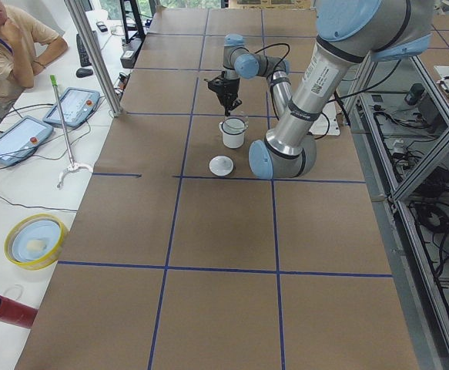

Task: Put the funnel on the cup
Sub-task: 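Lower the funnel into the mug mouth and open the left gripper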

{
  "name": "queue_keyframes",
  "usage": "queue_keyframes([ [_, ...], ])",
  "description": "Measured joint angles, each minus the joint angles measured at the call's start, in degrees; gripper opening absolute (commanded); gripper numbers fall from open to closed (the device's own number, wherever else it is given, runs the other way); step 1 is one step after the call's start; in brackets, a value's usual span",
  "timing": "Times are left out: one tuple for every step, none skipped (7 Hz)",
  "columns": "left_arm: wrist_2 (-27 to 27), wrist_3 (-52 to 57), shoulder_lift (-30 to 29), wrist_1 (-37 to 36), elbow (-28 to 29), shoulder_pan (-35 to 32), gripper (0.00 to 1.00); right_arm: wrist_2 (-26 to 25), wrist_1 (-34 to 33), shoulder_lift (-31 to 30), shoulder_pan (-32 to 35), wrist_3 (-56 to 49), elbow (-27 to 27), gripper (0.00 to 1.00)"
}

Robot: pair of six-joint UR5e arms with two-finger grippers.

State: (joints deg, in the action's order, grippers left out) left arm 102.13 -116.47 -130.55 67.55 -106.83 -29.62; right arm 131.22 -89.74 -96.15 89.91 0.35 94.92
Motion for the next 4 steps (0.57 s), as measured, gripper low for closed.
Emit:
queue_keyframes([
  [-0.02,0.13,0.05,0.25,0.19,0.00,0.00,0.00,0.00,0.00,0.00,0.00,0.00,1.00],
  [-0.10,0.17,0.12,0.60,0.31,0.04,0.00,0.00,0.00,0.00,0.00,0.00,0.00,1.00],
  [-0.22,0.20,0.17,0.90,0.39,0.06,0.00,0.00,0.00,0.00,0.00,0.00,0.00,1.00],
  [-0.32,0.22,0.19,1.03,0.44,0.08,0.00,0.00,0.00,0.00,0.00,0.00,0.00,1.00],
])
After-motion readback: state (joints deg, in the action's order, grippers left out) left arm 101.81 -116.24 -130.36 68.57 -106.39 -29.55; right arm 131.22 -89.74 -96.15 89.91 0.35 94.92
